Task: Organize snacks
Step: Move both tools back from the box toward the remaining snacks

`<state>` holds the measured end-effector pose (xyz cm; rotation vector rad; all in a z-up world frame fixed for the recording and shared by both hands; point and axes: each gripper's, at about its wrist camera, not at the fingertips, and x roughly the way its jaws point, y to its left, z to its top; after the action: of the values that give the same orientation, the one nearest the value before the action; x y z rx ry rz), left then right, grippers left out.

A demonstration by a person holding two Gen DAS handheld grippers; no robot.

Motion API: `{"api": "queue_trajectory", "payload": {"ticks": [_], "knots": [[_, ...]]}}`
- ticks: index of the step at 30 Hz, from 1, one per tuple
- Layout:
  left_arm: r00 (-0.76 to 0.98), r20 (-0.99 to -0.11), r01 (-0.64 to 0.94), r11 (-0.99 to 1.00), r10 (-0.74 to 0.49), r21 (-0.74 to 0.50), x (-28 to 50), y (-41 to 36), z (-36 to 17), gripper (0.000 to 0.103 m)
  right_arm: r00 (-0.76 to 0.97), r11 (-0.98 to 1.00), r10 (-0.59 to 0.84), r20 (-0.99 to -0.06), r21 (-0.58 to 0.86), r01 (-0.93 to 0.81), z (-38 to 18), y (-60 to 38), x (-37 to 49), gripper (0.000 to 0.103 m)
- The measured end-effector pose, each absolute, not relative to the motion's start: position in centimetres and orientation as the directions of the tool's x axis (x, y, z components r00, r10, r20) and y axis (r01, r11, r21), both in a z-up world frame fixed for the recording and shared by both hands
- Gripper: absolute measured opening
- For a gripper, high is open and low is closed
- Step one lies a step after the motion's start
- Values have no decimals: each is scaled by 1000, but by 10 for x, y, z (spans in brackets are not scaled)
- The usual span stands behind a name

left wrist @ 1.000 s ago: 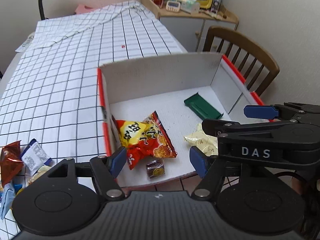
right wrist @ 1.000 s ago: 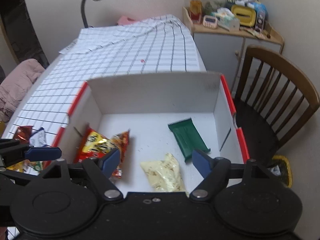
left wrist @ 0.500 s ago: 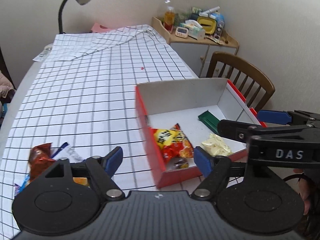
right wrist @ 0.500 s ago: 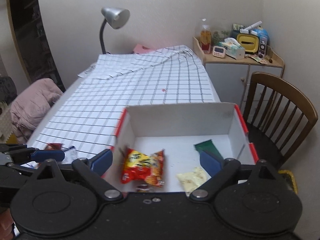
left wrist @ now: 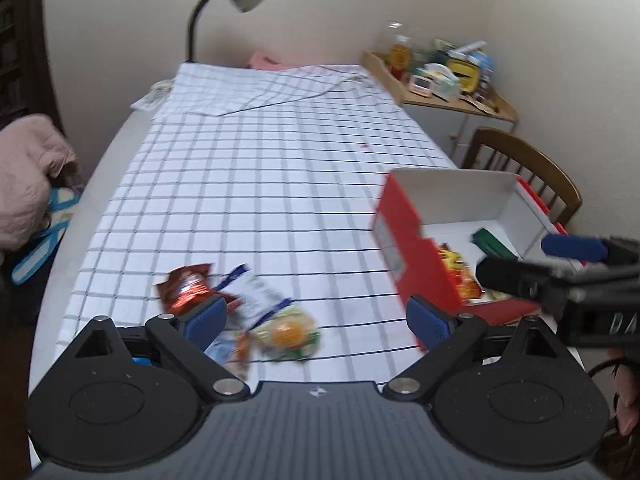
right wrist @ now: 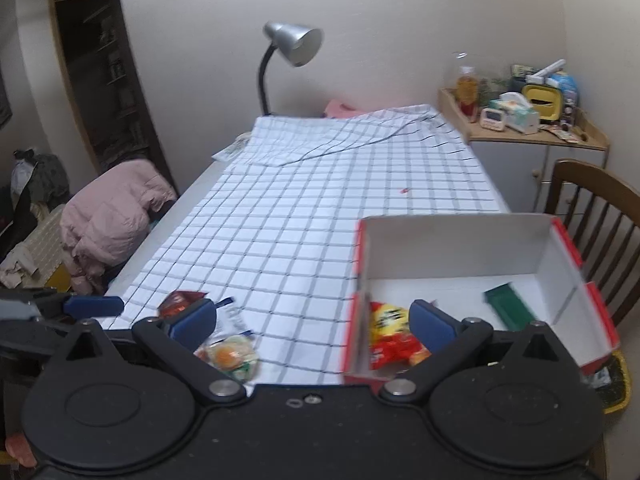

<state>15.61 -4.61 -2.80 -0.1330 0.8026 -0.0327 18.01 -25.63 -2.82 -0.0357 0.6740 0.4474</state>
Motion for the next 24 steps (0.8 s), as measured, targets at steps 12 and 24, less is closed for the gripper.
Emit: {"api": "queue_trajectory", "payload": {"ticks": [12,24], "knots": [[693,-720,-179,976,37,-122,130,69,-51,97,631,864,380,-676,16,-503,-76,-172,177,103],[576,-808,-279,959,123,-53,139,119,-116,97,595,862,315,-739,-40,-505,-135,-125,201,99]]}}
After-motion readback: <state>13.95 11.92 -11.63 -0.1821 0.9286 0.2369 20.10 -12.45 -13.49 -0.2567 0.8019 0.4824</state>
